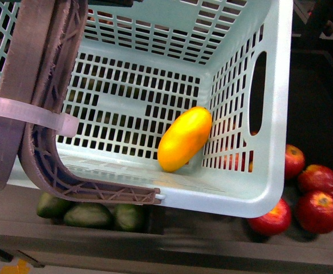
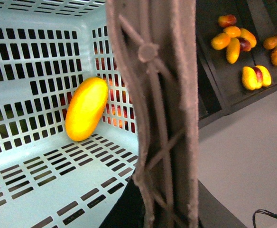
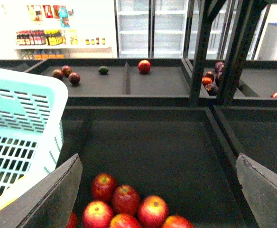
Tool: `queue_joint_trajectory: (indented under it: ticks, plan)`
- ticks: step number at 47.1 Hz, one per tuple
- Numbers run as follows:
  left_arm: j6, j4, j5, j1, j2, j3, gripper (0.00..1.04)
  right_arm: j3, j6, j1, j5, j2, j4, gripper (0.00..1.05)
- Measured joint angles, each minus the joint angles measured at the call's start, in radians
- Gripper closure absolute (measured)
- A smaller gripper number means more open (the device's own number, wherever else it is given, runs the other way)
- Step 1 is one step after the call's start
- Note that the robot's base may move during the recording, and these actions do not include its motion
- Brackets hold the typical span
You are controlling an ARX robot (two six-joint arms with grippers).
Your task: Pick mango and avocado into basket
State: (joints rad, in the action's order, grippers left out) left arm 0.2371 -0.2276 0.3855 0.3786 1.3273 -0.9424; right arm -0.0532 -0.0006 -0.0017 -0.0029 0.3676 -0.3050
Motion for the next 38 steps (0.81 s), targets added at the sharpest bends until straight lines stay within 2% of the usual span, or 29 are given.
queue_joint_trajectory:
  ticks: [38]
  plan:
    - [-0.003, 0.0, -0.009, -0.002, 0.001, 0.001, 0.97, -0.002, 0.0, 0.0, -0.002, 0.0, 0.0, 0.08]
